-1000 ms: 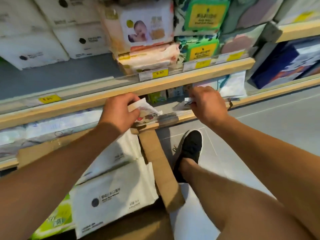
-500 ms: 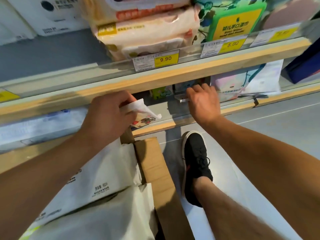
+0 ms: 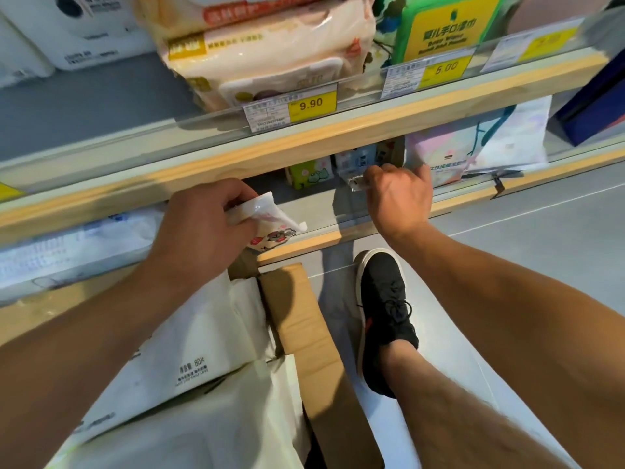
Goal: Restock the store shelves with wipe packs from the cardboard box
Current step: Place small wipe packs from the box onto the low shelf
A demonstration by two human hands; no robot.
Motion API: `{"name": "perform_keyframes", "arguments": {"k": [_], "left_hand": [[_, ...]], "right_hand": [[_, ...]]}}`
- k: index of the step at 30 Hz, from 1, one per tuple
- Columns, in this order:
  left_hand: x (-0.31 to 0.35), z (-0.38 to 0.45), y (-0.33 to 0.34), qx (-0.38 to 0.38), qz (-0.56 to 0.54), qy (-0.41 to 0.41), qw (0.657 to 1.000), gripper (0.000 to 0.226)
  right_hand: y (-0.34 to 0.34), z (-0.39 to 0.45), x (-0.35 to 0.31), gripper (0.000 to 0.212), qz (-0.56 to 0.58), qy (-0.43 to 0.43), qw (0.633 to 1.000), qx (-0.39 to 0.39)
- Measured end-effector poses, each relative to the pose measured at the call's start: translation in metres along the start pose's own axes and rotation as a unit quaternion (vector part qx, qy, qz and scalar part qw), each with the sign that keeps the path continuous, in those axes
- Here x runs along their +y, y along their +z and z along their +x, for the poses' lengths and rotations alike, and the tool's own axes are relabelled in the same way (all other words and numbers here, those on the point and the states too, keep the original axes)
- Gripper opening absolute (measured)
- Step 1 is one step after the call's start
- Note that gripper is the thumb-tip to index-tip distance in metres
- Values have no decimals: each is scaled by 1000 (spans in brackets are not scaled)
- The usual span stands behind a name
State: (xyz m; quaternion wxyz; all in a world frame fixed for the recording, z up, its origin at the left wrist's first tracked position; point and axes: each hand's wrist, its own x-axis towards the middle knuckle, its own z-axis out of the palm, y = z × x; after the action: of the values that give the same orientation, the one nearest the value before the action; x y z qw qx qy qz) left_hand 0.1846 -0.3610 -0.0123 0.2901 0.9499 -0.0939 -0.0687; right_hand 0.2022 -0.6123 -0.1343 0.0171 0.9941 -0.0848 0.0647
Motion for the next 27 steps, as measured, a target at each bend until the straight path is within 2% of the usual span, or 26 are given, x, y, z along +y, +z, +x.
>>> {"name": "perform_keyframes", "arguments": {"k": [4,7,13,20,22,27], "left_hand": [[2,0,0,6,28,11,1000,21],[2,1,-1,3,37,13,999,19],[2,2,0,-2,60,27,998,18],[9,1,4,-11,64,60,996,20],[12,2,6,-14,67,73,995,21],[20,2,16,7,82,124,989,21]], "right_hand": [[-3,-1,0,13,31,-12,999,25],[-9,-4,-3,19,72,-30,996,52],[-10,-6,-6,61,115,-64,987,-93],[-13,9,-3,66,116,-33,966,-228],[-15,8,-3,69,124,-35,963,-238],[-20,-3,2,79,146,-46,968,-201]]}}
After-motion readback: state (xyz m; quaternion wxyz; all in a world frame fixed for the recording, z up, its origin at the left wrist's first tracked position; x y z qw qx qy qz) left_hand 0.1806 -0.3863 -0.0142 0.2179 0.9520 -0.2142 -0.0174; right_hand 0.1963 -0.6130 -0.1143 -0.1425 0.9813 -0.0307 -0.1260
